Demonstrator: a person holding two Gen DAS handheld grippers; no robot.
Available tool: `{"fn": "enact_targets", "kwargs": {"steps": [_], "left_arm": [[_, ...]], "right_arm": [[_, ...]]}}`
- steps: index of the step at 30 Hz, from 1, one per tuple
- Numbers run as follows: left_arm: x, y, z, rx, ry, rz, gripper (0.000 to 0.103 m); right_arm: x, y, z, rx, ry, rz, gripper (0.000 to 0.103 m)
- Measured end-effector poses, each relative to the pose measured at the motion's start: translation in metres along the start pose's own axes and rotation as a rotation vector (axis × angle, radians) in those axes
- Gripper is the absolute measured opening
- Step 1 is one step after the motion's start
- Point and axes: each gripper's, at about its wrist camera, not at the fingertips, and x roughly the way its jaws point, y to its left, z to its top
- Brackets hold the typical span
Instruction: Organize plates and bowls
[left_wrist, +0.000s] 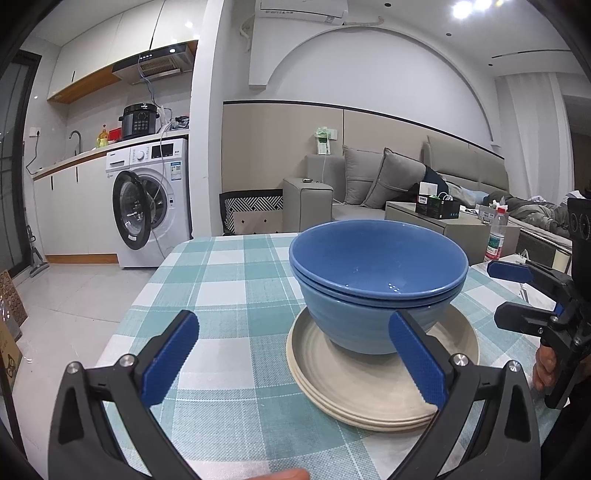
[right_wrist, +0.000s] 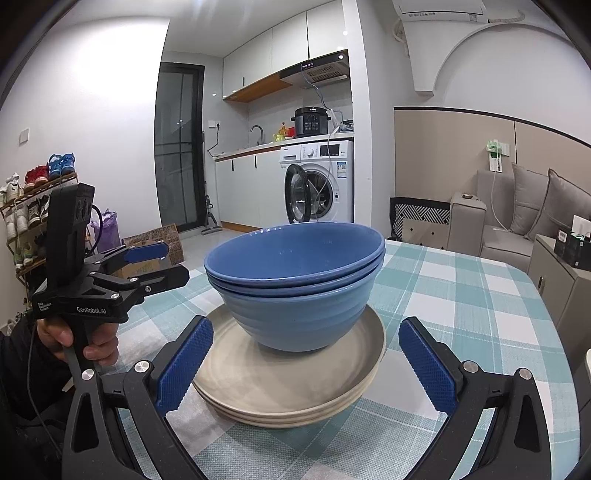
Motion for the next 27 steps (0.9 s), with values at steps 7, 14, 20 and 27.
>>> {"fn": "enact_targets", "kwargs": {"steps": [7, 14, 20, 27], "left_arm": [[0.0004, 0.0003, -0.0002, -0.001, 0.001, -0.002, 0.103], [0.0005, -0.0008, -0.0009, 0.002, -0.001, -0.005, 0.103], [0.0013, -0.0011, -0.0012, 0.003, -0.001, -0.006, 0.103], [0.0013, -0.0009, -0.0012, 0.003, 0.0, -0.006, 0.103]], "right_arm": [[-0.0014, 0.0003, -0.0002, 0.003, 0.003, 0.003, 0.102], [-0.0004, 0.0013, 0.0003, 0.007, 0.007, 0.005, 0.102], [-0.0005, 0.0011, 0.0004, 0.008, 0.007, 0.005, 0.102], [0.0002, 0.001, 0.0005, 0.009, 0.008, 0.005, 0.102]]}}
